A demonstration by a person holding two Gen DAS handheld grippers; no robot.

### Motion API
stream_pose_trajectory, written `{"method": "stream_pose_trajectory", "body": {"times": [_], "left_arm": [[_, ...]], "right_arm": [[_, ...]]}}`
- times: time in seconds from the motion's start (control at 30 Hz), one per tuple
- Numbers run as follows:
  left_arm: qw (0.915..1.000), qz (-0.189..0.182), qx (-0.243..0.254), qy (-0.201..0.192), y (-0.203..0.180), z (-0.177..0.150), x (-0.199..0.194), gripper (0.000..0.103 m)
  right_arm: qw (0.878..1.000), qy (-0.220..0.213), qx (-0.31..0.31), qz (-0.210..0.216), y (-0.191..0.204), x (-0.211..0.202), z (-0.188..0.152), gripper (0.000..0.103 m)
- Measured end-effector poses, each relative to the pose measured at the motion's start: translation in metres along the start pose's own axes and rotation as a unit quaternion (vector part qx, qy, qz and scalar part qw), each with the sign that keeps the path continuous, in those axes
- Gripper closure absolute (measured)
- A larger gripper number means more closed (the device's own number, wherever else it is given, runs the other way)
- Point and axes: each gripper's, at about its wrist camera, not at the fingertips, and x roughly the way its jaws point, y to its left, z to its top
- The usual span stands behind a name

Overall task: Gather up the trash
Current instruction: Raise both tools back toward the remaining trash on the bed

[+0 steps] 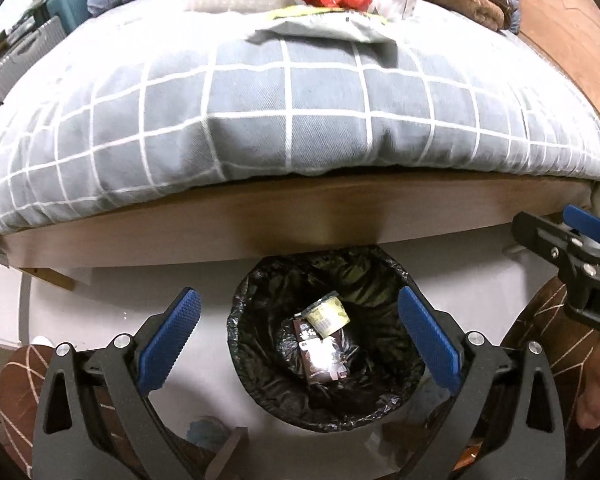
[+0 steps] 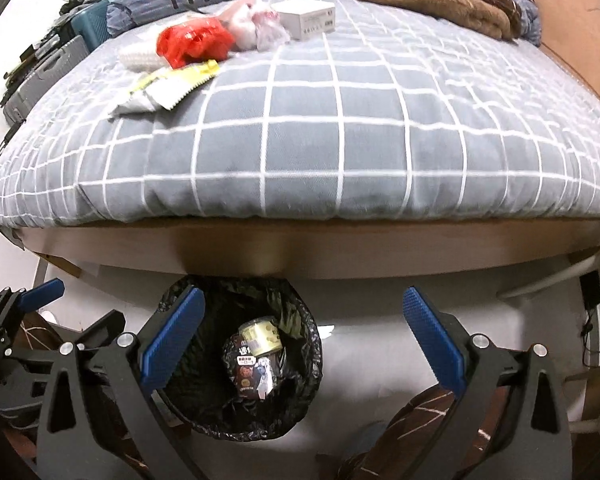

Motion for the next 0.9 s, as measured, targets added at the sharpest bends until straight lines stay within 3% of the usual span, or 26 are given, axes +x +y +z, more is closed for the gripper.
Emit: {"method": "stream_pose_trajectory", "body": {"times": [0.47, 0.9], "left_arm": [[0.9986, 0.011, -0.012, -0.051, 0.009, 0.025, -0.056, 0.006], [0.9962, 0.012, -0.02, -0.084, 0.017, 0.043, -0.094, 0.006]], "right_arm": [[0.998, -0.065, -0.014, 0.0, 0.014, -0.056, 0.026, 0.007], [0.995, -0.096, -0.041, 0.003, 0.032, -0.086, 0.044, 0.007]]}}
